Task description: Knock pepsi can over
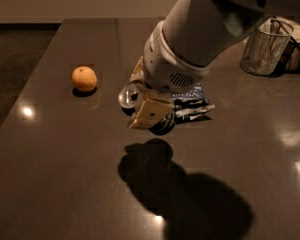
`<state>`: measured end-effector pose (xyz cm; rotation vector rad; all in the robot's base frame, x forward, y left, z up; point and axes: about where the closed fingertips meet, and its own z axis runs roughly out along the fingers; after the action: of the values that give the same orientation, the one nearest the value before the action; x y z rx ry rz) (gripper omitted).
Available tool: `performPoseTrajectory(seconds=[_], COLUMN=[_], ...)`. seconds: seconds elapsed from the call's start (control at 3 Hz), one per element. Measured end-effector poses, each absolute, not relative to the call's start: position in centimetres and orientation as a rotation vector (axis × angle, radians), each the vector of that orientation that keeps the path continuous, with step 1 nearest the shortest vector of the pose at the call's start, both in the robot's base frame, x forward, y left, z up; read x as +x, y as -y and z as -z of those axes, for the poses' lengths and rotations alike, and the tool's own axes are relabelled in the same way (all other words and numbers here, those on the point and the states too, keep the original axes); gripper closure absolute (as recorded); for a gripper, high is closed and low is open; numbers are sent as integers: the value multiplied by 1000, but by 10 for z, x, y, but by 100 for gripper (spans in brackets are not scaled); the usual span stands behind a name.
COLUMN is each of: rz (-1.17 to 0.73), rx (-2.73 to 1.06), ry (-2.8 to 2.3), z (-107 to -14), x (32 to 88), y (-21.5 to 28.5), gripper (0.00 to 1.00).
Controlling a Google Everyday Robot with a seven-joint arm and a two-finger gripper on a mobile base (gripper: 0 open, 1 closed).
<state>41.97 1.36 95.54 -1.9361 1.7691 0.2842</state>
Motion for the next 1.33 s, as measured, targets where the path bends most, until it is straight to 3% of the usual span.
performPoseTrajectory(seconds=[1.0, 1.33], rz=[-210, -173], rx=[-2131, -2163], ry=[-1886, -1903], z=[-894, -882], x=[408, 399], y=[45, 45], gripper=[100, 84])
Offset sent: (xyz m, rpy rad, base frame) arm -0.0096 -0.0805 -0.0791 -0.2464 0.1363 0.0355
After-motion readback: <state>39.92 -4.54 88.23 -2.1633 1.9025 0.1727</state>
